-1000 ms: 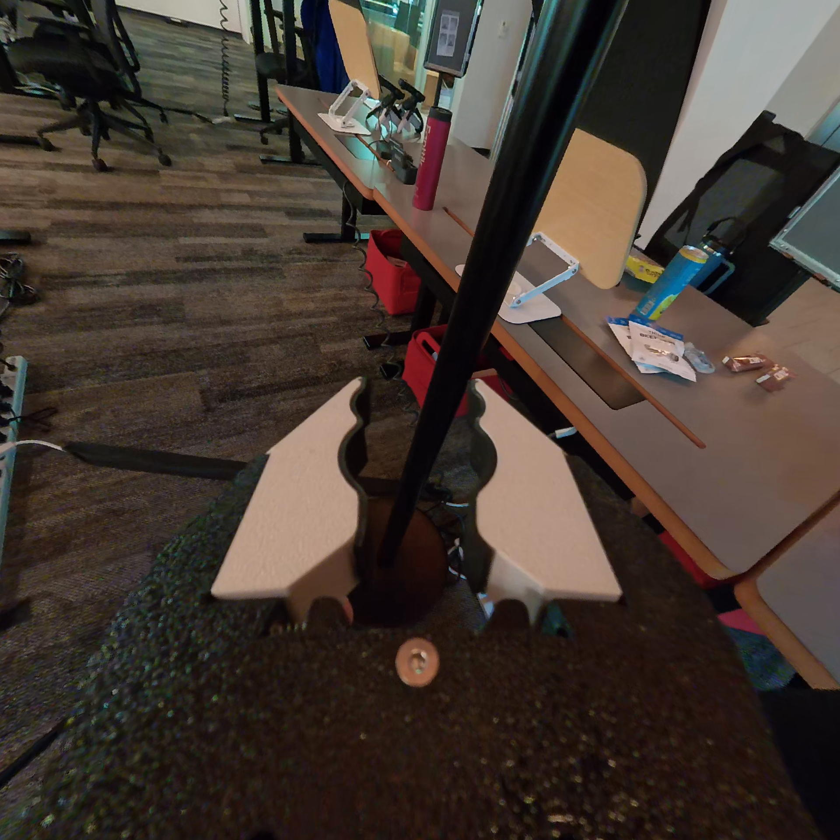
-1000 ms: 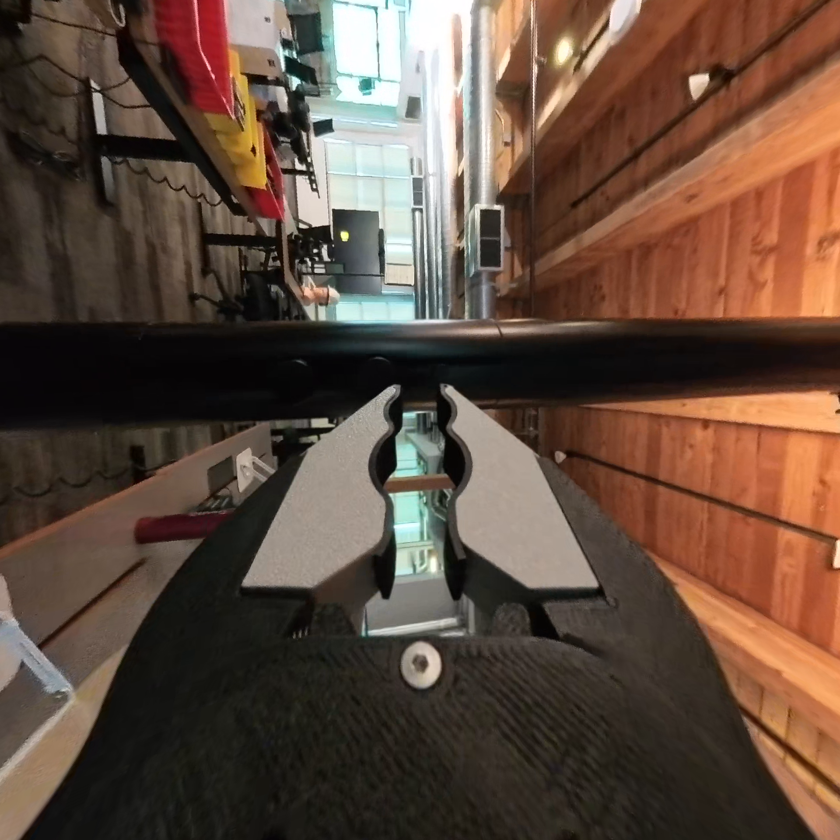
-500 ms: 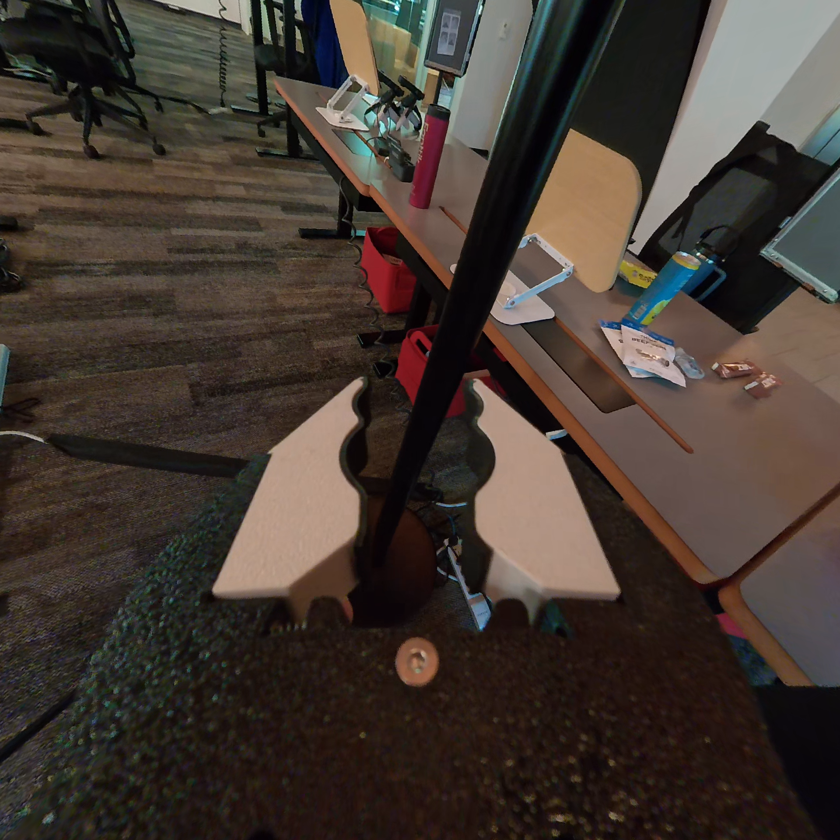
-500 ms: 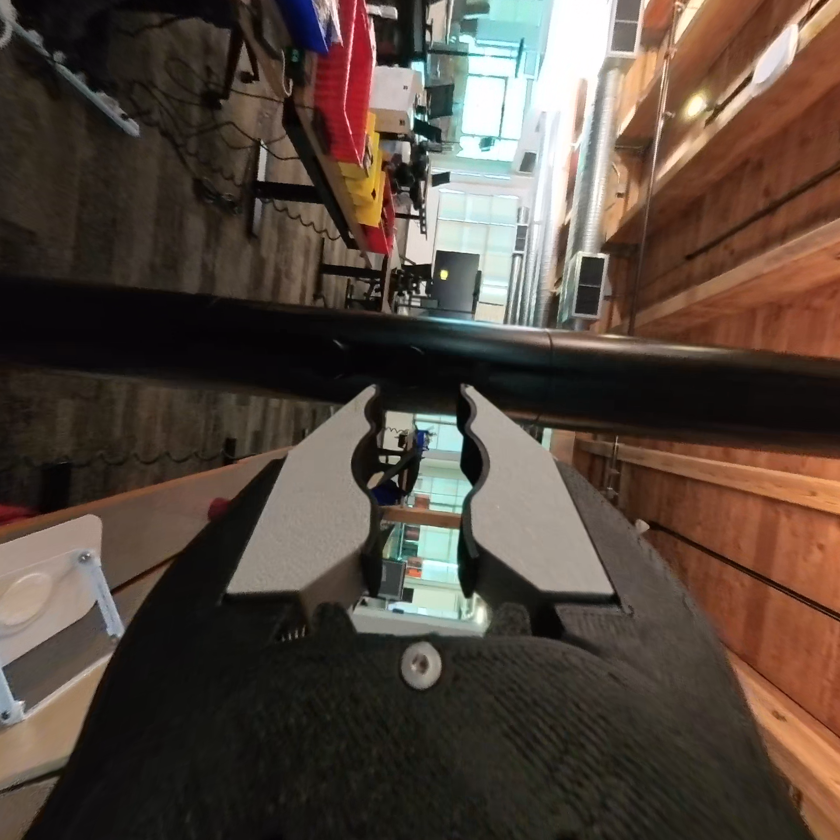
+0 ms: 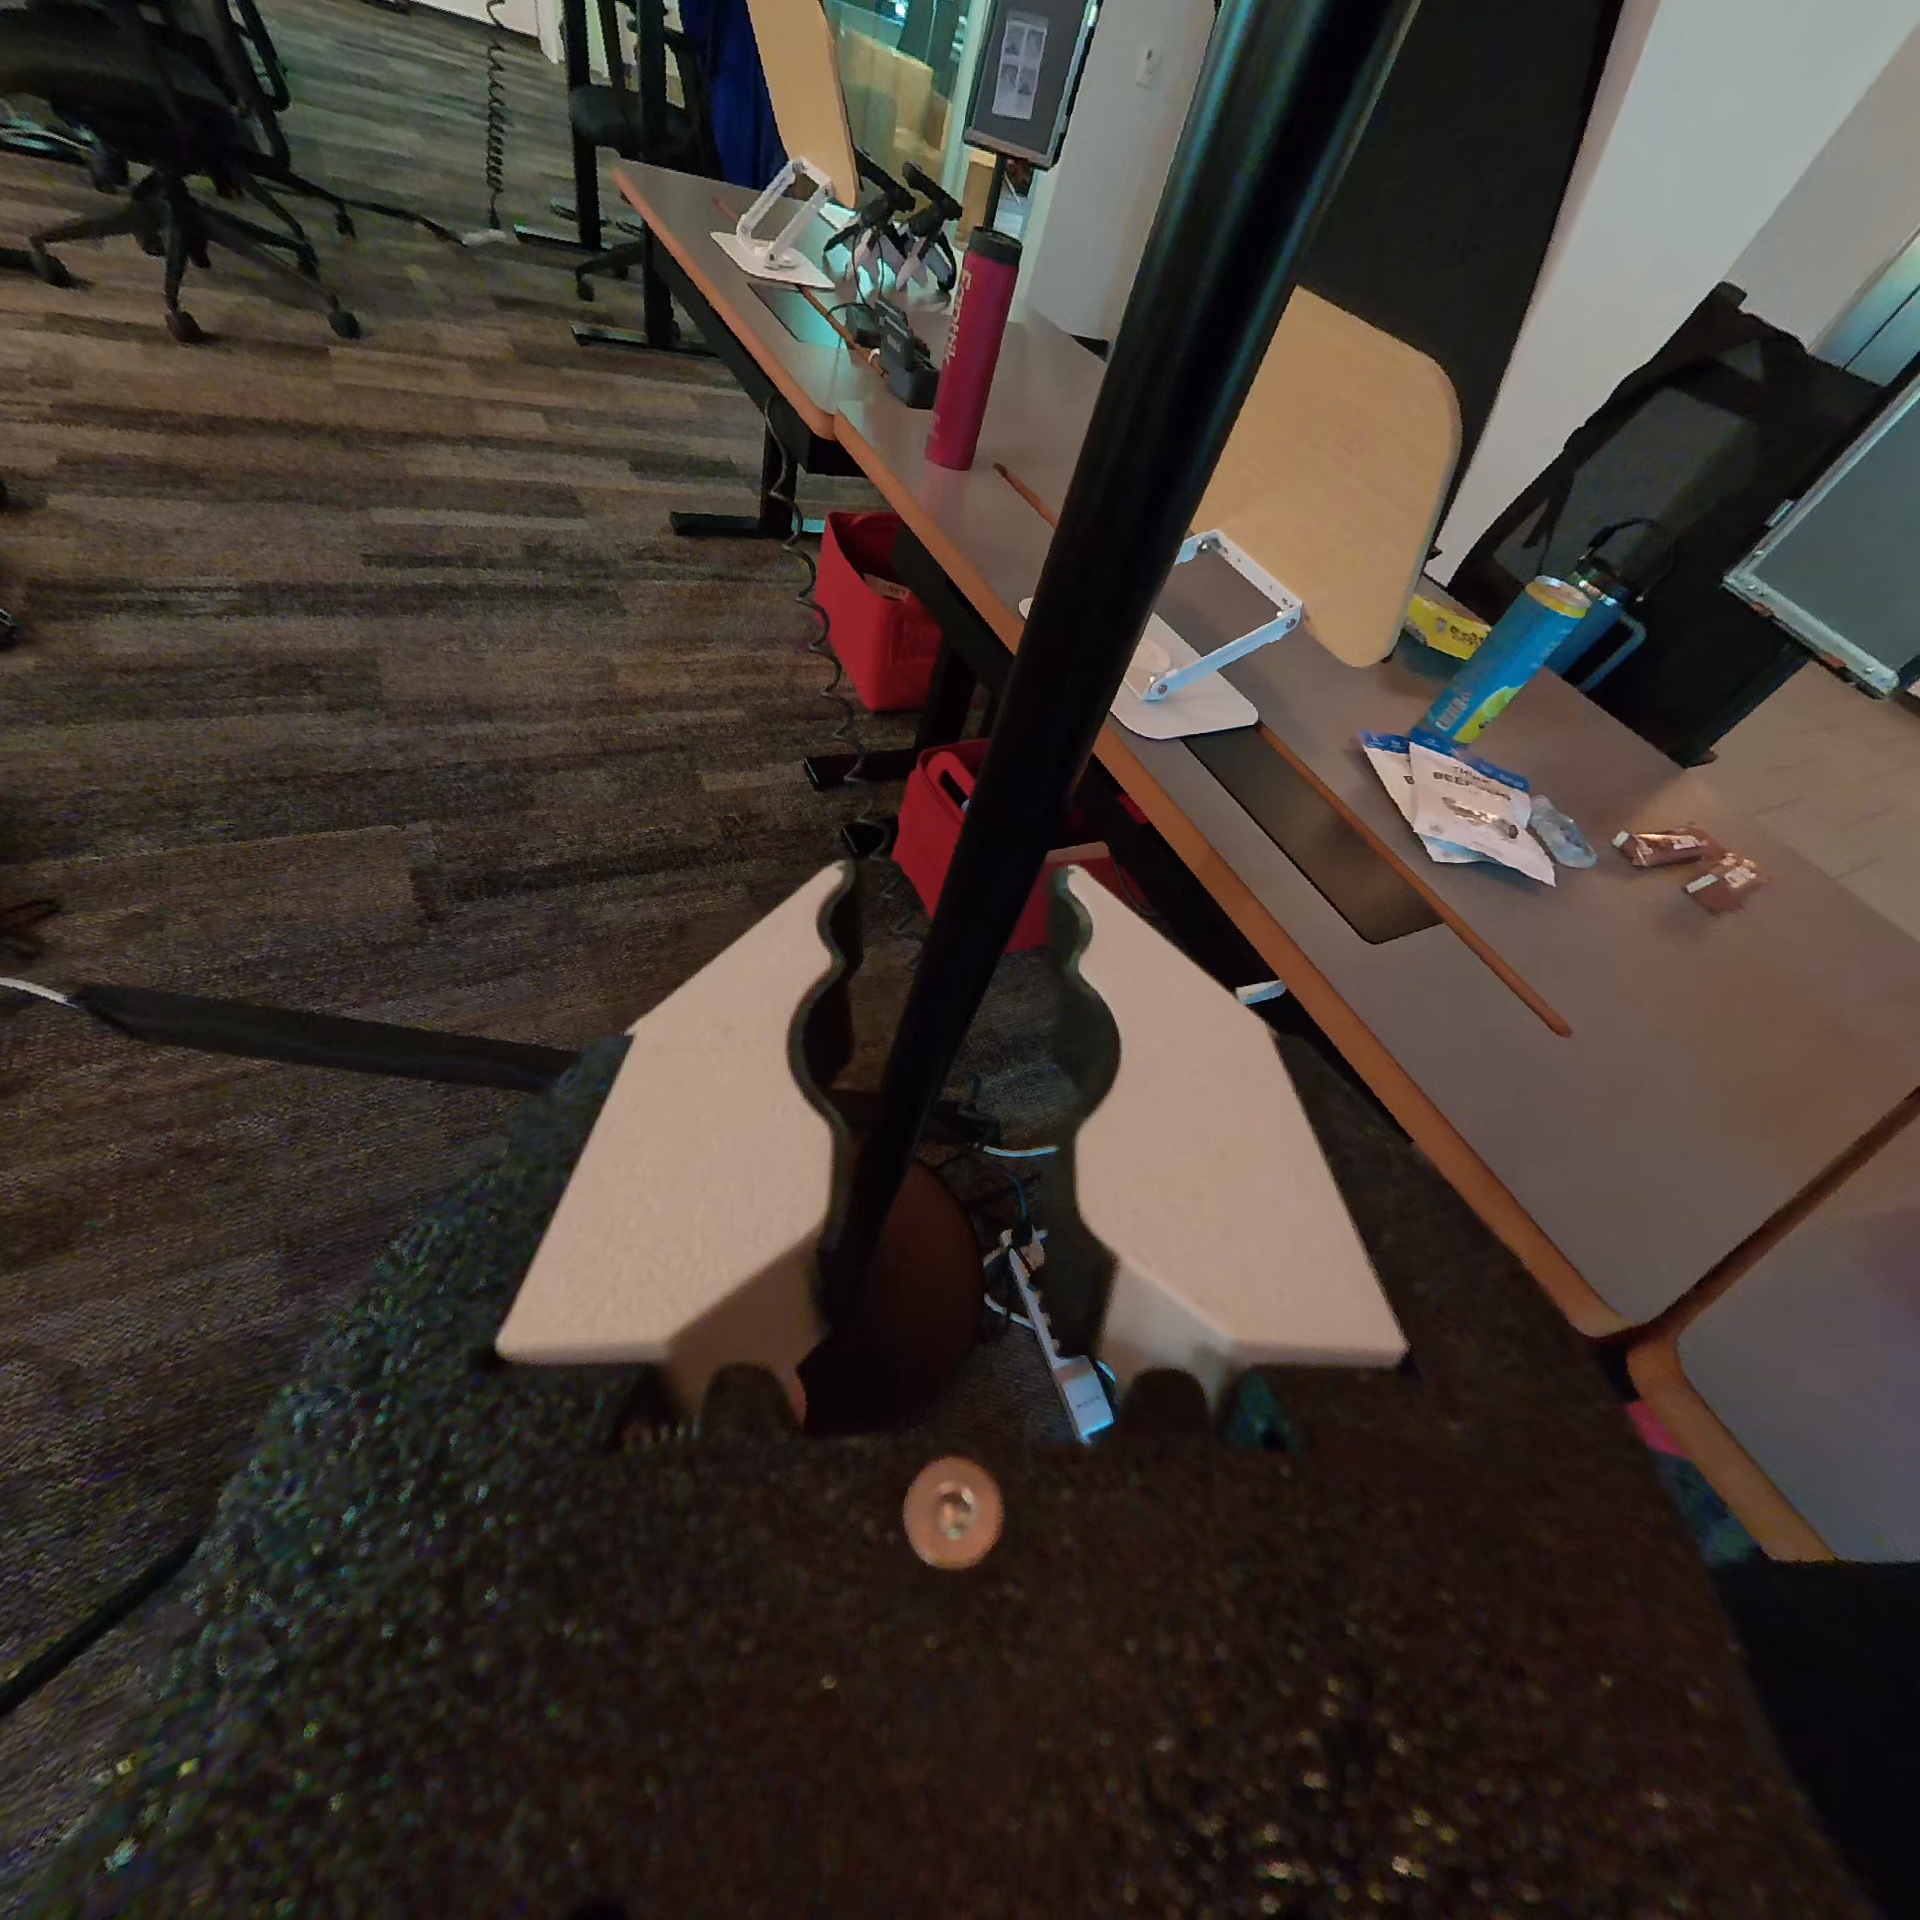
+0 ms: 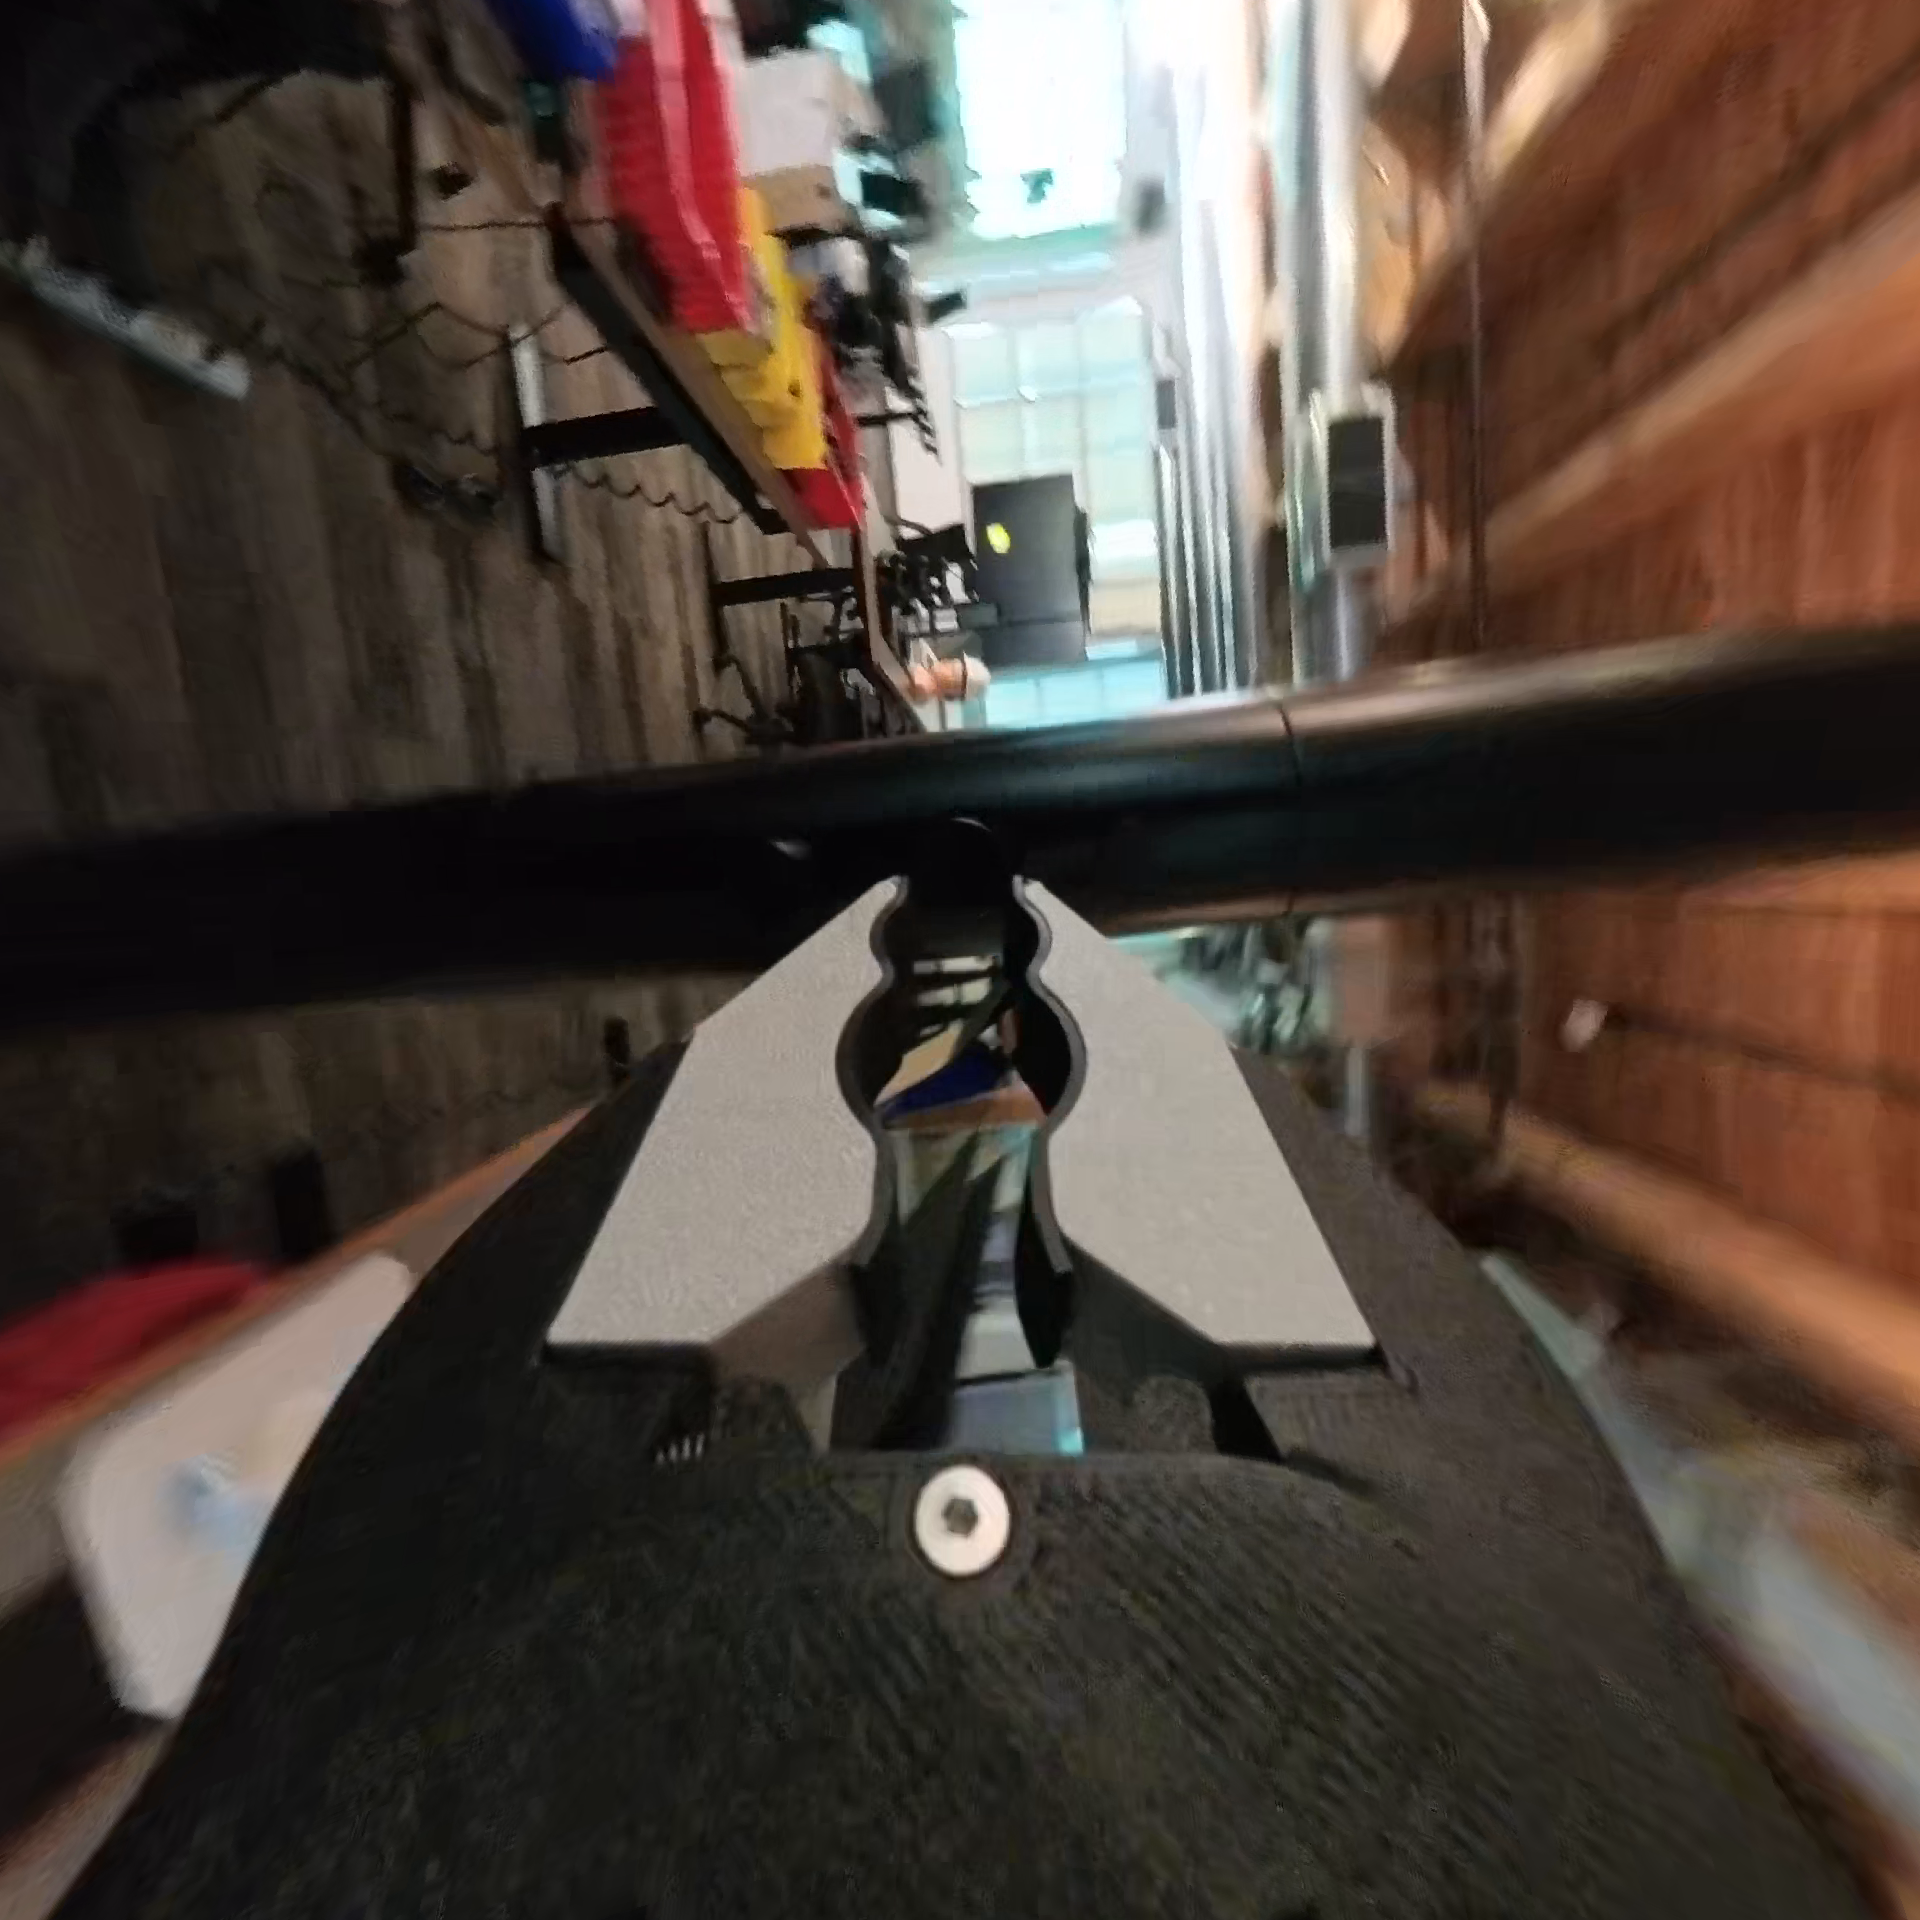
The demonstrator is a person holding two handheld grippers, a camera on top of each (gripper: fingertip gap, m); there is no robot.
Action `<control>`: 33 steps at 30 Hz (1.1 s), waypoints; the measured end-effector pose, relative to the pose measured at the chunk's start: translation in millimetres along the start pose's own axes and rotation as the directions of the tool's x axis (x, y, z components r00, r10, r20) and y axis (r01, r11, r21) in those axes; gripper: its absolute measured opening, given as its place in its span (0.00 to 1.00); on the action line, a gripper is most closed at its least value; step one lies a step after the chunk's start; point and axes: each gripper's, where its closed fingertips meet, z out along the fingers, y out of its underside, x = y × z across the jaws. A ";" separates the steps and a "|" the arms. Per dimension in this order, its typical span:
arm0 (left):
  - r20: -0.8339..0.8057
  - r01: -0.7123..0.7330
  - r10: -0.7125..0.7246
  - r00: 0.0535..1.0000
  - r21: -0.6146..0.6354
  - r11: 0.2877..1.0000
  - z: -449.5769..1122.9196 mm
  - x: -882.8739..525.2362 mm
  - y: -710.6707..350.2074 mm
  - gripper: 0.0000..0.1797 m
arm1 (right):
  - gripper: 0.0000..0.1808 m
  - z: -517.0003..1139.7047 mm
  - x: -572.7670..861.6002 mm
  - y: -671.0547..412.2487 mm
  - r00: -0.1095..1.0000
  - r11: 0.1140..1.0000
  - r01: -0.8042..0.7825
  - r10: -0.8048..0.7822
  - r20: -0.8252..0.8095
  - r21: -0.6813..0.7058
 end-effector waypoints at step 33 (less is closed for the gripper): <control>-0.074 -0.015 0.016 0.997 0.006 1.000 -7.8 10.2 -1.4 0.17 | 0.10 1.8 5.6 -4.4 0.665 0.706 -0.703 0.697 -0.268 0.092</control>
